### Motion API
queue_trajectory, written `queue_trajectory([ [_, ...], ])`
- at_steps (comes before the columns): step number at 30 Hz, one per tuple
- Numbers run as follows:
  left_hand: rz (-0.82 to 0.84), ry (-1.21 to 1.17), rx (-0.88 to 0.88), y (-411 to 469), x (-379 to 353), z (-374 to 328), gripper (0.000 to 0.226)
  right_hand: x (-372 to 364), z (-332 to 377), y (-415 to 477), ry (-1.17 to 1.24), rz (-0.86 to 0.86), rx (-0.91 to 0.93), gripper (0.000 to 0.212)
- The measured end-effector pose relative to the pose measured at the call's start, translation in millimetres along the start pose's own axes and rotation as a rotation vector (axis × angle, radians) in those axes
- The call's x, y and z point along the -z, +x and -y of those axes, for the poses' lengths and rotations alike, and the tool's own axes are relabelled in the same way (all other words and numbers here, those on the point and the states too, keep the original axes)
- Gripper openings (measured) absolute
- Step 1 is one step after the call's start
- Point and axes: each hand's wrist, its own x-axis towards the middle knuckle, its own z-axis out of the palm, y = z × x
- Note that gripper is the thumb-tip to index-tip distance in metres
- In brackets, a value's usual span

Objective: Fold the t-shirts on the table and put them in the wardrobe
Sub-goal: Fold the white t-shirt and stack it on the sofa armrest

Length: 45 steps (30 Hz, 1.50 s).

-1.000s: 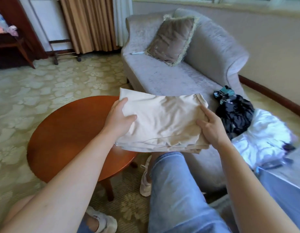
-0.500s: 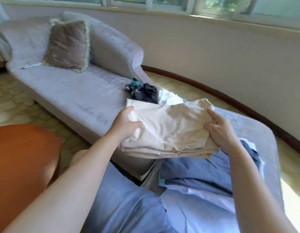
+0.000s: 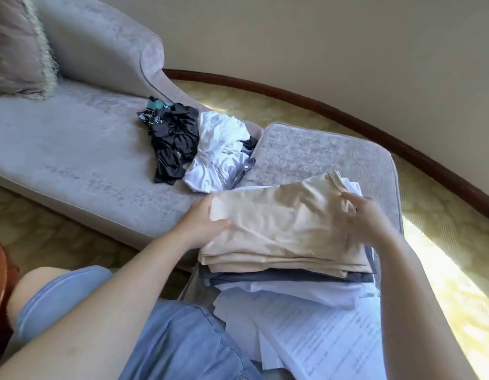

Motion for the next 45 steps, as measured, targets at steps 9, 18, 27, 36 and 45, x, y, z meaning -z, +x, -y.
queue_trajectory([
  [9,-0.181,0.177,0.077,22,72,23,0.07,-27,125,20,0.004,-0.085,0.366,0.035],
  [18,-0.428,0.271,0.176,19,168,84,0.054,-162,243,115,-0.442,0.204,0.477,0.028],
  [27,-0.383,0.284,0.259,40,185,140,0.054,-267,229,174,-0.714,0.367,0.606,0.068],
  [36,-0.332,0.356,0.287,51,194,164,0.054,-289,217,187,-0.858,0.449,0.577,0.026],
  [45,-0.327,0.398,0.326,30,197,163,0.057,-258,233,156,-0.768,0.338,0.67,0.05],
])
